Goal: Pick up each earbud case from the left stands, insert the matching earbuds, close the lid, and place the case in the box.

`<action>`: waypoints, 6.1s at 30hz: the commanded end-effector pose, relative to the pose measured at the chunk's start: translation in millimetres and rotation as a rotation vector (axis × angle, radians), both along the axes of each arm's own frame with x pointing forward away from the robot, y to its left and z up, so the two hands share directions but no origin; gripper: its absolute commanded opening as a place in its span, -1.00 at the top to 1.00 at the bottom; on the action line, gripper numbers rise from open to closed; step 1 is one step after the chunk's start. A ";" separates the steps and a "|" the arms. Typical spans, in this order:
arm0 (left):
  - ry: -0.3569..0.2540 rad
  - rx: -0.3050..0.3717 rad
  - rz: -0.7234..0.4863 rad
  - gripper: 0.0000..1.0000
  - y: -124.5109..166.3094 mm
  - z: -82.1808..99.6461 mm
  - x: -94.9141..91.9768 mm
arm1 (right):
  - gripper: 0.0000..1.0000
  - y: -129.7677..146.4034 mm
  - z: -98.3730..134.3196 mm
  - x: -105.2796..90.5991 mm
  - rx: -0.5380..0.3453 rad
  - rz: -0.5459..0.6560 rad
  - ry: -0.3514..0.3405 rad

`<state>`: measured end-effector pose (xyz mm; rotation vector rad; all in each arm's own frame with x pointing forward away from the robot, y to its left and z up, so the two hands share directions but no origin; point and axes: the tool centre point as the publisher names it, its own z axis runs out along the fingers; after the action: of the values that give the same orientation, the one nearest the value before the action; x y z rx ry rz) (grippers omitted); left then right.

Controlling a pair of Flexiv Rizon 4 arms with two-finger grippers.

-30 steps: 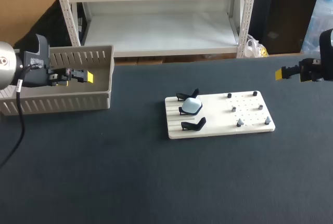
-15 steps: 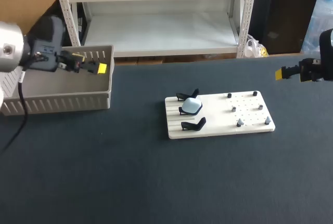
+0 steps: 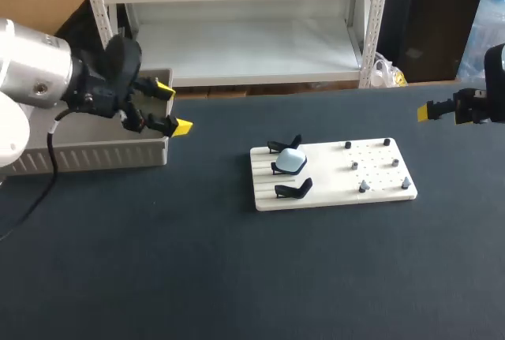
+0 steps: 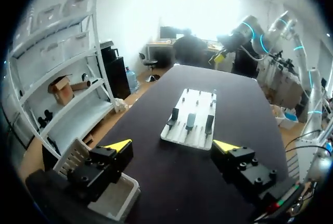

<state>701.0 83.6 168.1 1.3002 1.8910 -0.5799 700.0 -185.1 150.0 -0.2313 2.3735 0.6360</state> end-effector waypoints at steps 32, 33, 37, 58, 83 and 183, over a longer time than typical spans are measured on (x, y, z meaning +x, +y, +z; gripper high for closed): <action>0.083 -0.115 -0.419 -0.72 -103.3 -94.5 0.8 | -1.00 0.0 0.0 0.0 0.000 0.000 0.000; 0.084 -0.117 -0.417 -0.76 -104.9 -96.3 0.5 | -1.00 0.0 0.0 0.0 0.000 0.000 0.000; 0.093 -0.127 -0.417 -0.60 -111.2 -101.7 -2.2 | -1.00 0.0 0.0 0.0 0.000 0.000 0.000; 0.050 -0.151 -0.453 -0.25 -146.4 -125.4 -0.9 | -1.00 0.0 0.0 0.0 0.000 0.000 0.000; 0.051 -0.160 -0.439 0.00 -168.3 -139.8 25.6 | -1.00 0.0 0.0 0.0 0.000 0.000 0.000; -0.066 -0.551 -0.370 1.00 -189.9 -41.9 -6.1 | -1.00 19.6 18.7 10.0 0.014 0.198 -0.027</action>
<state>693.5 -103.5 126.8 1.2713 1.3045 -1.1418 717.2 -167.4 164.7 -0.4148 2.3670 0.6219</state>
